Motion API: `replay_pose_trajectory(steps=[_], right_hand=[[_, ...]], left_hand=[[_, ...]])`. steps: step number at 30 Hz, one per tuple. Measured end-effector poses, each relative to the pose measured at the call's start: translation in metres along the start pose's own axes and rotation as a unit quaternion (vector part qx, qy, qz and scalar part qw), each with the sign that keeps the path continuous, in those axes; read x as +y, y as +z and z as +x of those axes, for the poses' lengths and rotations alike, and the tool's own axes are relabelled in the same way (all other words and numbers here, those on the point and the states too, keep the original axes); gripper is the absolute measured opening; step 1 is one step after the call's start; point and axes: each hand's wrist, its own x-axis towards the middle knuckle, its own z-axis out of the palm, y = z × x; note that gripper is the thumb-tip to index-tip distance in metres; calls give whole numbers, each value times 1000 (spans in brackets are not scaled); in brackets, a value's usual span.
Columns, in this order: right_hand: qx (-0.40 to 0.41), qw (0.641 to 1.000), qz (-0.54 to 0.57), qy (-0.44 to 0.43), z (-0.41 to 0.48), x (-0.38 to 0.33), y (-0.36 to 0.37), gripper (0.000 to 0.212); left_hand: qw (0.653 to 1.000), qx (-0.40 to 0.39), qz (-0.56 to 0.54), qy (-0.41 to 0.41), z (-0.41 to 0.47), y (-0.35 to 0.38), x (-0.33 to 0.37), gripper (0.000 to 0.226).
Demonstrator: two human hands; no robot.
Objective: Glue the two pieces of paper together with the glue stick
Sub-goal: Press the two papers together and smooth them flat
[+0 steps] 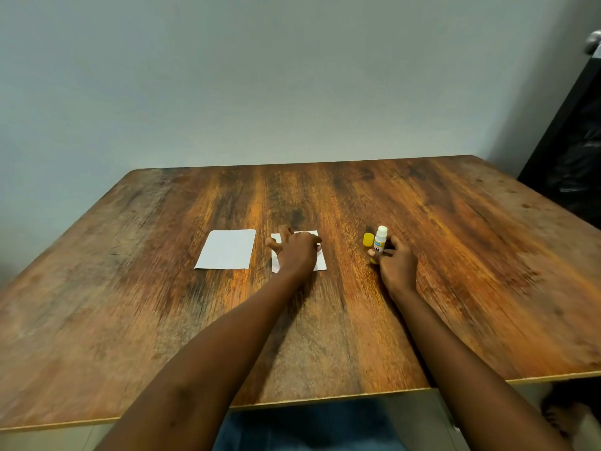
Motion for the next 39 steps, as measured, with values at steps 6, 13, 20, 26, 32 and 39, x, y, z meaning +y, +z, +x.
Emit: replay_pose_trajectory(steps=[6,13,20,26,32,39], right_hand=[[1,1000,-26,-4,-2,0,2,38],[21,999,-38,24,-4,-3,4,47],[145,980,-93,-95,-28,-33,19,47],[-11,975,-97,-201,-51,-70,72,24],[-220,946,-138,-196,-60,-91,133,29],[-314,910,-210,-172,-65,-88,177,19]], left_hand=[[999,-16,-41,-10,-3,-4,-3,32],[998,-1,-57,-11,-8,-9,-9,29],[997,40,-46,-40,-12,-27,-20,31],[987,53,-32,-147,2,-66,-62,30],[968,18,-47,-245,14,-104,-106,34],[942,4,-78,-326,17,-108,-126,37]])
